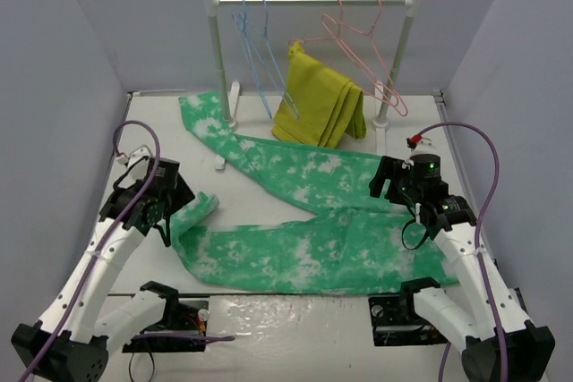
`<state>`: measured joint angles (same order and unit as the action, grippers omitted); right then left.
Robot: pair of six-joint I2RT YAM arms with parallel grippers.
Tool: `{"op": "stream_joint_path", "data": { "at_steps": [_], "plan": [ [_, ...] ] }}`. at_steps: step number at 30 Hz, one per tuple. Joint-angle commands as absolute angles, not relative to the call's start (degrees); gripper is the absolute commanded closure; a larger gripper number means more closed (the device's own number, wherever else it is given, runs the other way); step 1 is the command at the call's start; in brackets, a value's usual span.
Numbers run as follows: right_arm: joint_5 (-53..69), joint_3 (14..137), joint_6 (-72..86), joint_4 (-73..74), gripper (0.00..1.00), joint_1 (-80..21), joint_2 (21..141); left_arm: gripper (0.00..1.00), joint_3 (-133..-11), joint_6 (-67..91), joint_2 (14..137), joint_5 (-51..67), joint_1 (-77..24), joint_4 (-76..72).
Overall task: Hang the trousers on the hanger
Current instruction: Flatten out the trousers at the center of the board.
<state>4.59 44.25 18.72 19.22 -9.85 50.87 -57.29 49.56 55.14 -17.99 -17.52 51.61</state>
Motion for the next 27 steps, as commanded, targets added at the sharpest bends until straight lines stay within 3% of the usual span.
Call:
{"op": "stream_joint_path", "data": {
  "at_steps": [1, 7, 20, 27],
  "plan": [
    [5.64, 46.30, 17.84, 17.84, 0.25, -10.20, 50.61, 0.35, -64.93, 30.23, 65.95, -4.33, -19.56, 45.42],
    [6.15, 45.82, 17.78, 17.87, 0.24, -10.20, 49.98, 0.34, -73.25, 23.61, 81.16, -11.08, -30.90, 49.68],
    [6.59, 45.44, 18.19, 17.84, 0.23, -10.20, 49.04, 0.35, -73.06, 26.17, 96.83, -17.99, -32.78, 53.99],
    [6.41, 45.26, 18.19, 17.85, 0.23, -10.20, 48.78, 0.51, -72.59, 26.28, 100.39, -19.85, -32.61, 52.46]
  ]
}}
